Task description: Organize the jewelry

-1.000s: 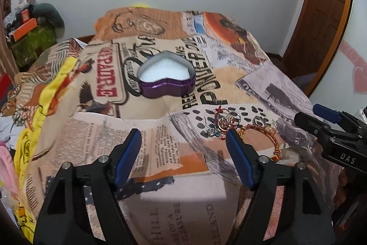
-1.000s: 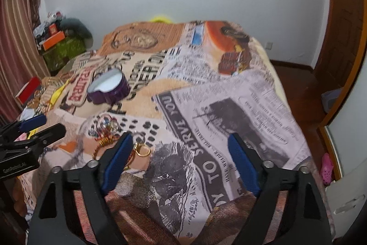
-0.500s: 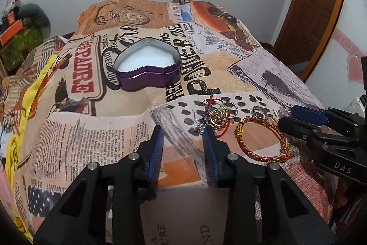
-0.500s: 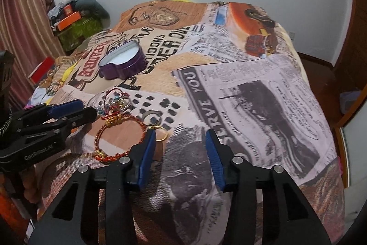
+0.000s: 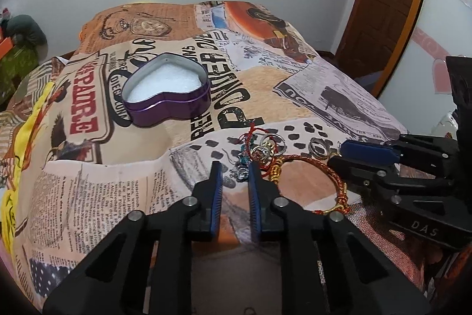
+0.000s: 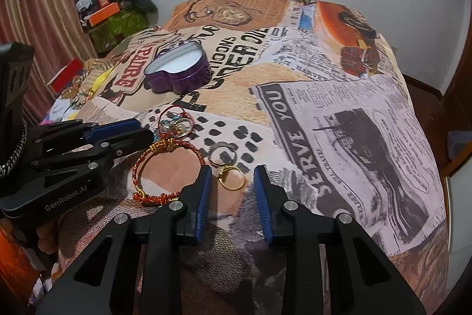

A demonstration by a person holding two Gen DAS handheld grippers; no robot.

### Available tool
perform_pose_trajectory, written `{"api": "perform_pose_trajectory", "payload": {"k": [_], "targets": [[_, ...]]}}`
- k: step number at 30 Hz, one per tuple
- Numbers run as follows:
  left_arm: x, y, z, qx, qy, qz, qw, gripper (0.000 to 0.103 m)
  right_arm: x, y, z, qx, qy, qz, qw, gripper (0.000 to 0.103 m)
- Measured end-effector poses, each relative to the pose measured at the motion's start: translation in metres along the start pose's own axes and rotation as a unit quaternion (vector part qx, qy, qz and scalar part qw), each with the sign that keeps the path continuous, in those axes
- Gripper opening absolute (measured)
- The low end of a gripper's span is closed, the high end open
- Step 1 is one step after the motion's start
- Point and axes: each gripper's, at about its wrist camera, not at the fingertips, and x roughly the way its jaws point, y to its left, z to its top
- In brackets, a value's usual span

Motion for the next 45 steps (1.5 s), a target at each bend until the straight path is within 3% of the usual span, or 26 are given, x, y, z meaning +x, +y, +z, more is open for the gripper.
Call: {"api": "perform_pose_trajectory", "payload": {"k": [7, 9, 22, 25, 27, 35, 39, 45], "targets": [[0.0, 0.001, 0.0, -0.006, -0.003, -0.004, 1.0, 0.011, 0.002, 0.002, 0.001, -0.003, 0.0, 0.003, 1.0, 0.017], [-0.002, 0.002, 0.001, -0.008, -0.004, -0.001, 1.0, 0.011, 0.0, 0.003, 0.002, 0.0, 0.0, 0.004, 1.0, 0.007], [-0.034, 0.011, 0.003, -0.026, -0.032, 0.006, 0.9991, 0.011, -0.015, -0.001, 0.004, 0.018, -0.015, -0.006, 1.0, 0.007], [-0.035, 0.013, 0.001, -0.029, -0.03, 0.005, 0.9991, 0.011, -0.006, -0.004, 0.004, 0.026, 0.012, -0.012, 1.0, 0.013], [-0.034, 0.014, 0.0, -0.03, -0.027, 0.007, 0.9991, 0.011, -0.001, -0.005, 0.003, 0.03, 0.023, -0.01, 0.999, 0.027], [-0.03, 0.023, -0.002, -0.043, -0.024, 0.01, 0.9988, 0.011, 0.01, -0.004, 0.006, 0.014, 0.017, -0.004, 1.0, 0.028], [-0.032, 0.025, -0.001, -0.046, -0.025, 0.012, 0.9986, 0.011, 0.013, -0.004, 0.008, 0.006, 0.018, 0.002, 1.0, 0.014], [-0.042, 0.028, 0.005, -0.05, -0.038, 0.016, 0.9979, 0.011, 0.009, -0.003, 0.009, 0.01, 0.014, 0.001, 1.0, 0.01]]}}
